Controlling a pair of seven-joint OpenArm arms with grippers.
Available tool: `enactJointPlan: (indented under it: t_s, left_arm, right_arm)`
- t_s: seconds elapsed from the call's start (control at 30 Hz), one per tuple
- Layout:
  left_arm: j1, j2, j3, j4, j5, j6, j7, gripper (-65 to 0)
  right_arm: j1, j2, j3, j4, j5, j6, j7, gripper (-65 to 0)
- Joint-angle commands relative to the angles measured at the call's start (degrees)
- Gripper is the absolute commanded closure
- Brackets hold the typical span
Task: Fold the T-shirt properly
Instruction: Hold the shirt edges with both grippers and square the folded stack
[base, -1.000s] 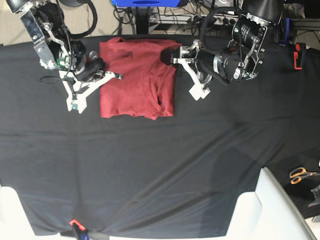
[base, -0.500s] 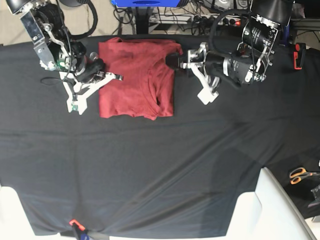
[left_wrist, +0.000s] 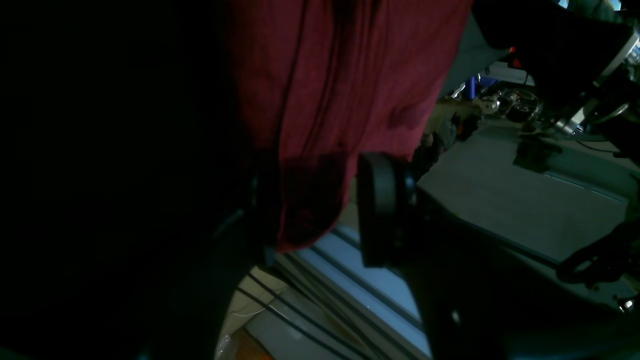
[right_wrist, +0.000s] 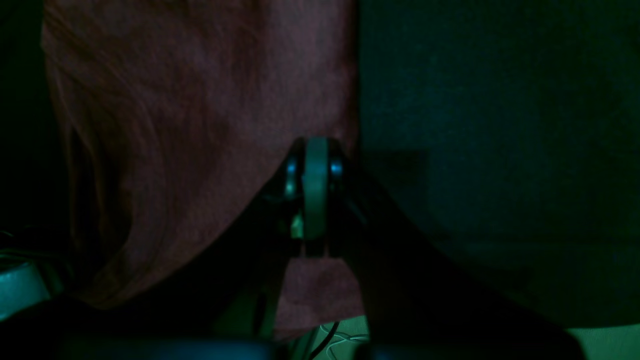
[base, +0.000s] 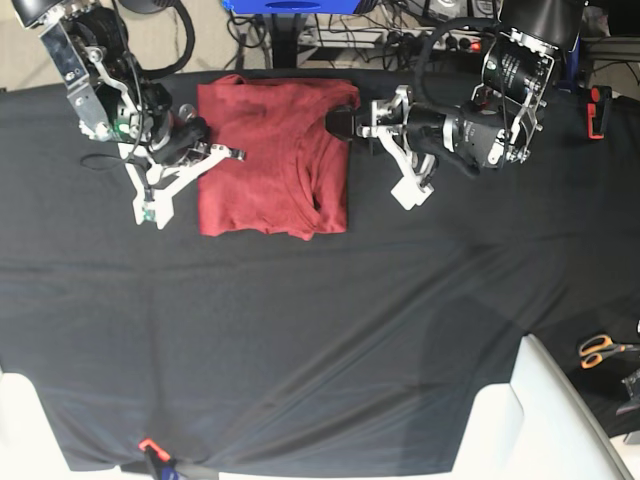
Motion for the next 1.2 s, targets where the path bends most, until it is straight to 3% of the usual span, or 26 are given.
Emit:
enactJointPlan:
  t_s: [0.0,0.2,0.7,0.9,1.17]
  left_arm:
    - [-0.5,-0.4,-0.1,0.7,-1.0,-0.2,0.1,-24.4]
    - [-0.4,-0.2,0.1,0.7,1.6,-0.2,0.1,-16.0]
    - [0.7,0.0,-0.2,0.6,3.7,-0.2,0.1,-13.3]
    - [0.8,-0.3,-0.2,0.6,3.7,-0.2,0.1,-0.3]
    - [0.8,-0.4,-0.2,0.7,3.7,-0.2,0.1,0.0]
  right_arm:
    - [0.5,0.3,0.3,0.9,-0.2,0.3,0.7,-0.3]
    - [0.5,0.3,0.3,0.9,-0.2,0.3,0.7,-0.3]
    - [0.9,0.3,0.3,-0.6,-0.2,0.3,0.8,-0.3]
    - [0.9,0.2,0.3,-3.1,-0.2,0.3,1.0,-0.3]
    - [1.6,0.1,0.3,-2.9,-0.2,0.3,1.0,-0.3]
